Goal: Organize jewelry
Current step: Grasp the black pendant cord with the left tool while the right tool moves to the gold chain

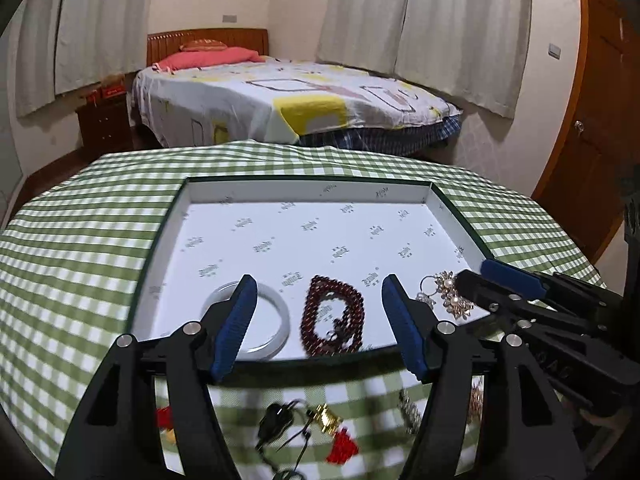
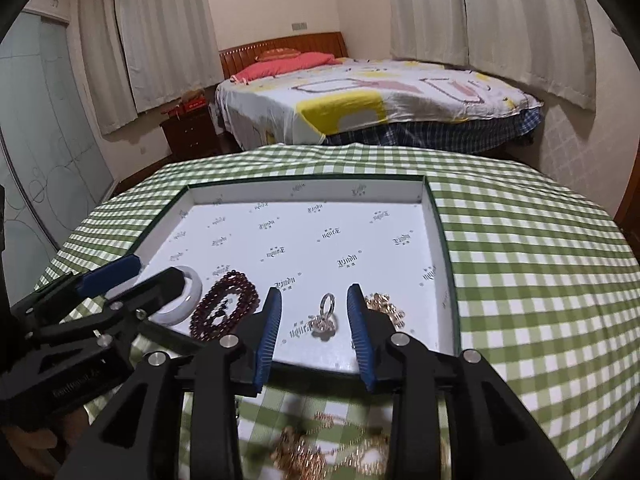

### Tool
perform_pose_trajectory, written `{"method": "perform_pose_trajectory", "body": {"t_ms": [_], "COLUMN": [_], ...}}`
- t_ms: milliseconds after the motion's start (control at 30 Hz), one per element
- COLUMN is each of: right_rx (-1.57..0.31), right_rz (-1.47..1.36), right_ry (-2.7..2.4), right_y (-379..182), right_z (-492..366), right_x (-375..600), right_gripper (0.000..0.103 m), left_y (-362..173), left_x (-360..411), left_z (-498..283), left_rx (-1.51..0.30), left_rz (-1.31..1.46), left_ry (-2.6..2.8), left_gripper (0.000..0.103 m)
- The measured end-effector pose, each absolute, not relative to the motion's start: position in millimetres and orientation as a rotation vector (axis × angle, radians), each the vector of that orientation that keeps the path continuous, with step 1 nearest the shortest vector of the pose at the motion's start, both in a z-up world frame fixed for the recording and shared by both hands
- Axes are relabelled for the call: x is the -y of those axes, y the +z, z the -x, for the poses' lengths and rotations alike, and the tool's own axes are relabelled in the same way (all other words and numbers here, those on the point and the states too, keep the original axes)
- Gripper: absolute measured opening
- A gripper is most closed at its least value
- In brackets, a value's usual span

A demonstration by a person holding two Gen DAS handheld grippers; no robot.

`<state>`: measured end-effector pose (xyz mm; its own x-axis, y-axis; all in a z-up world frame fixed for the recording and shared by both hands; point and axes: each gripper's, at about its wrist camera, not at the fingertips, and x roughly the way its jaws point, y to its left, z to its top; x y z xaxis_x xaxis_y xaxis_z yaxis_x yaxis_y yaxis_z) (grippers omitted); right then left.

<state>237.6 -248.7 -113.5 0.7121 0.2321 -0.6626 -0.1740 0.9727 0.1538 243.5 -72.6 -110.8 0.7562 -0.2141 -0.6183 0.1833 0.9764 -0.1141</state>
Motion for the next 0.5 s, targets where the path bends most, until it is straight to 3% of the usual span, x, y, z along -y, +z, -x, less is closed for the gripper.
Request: {"method": "perform_pose_trajectory", "body": {"t_ms": [500], "right_rx": [-0.775], "right_rz": [-0.089], "right_ry": [0.206], "right_y": [-130], "right_z": [-175], "right_x": [250], "right_gripper": [0.035], "left_y": [-122], "left_x": [41], "left_z": [-169], "left_rx": [-0.715], "left_rz": [0.052], "left_ry": [-0.147], "left_gripper": [0.063]}}
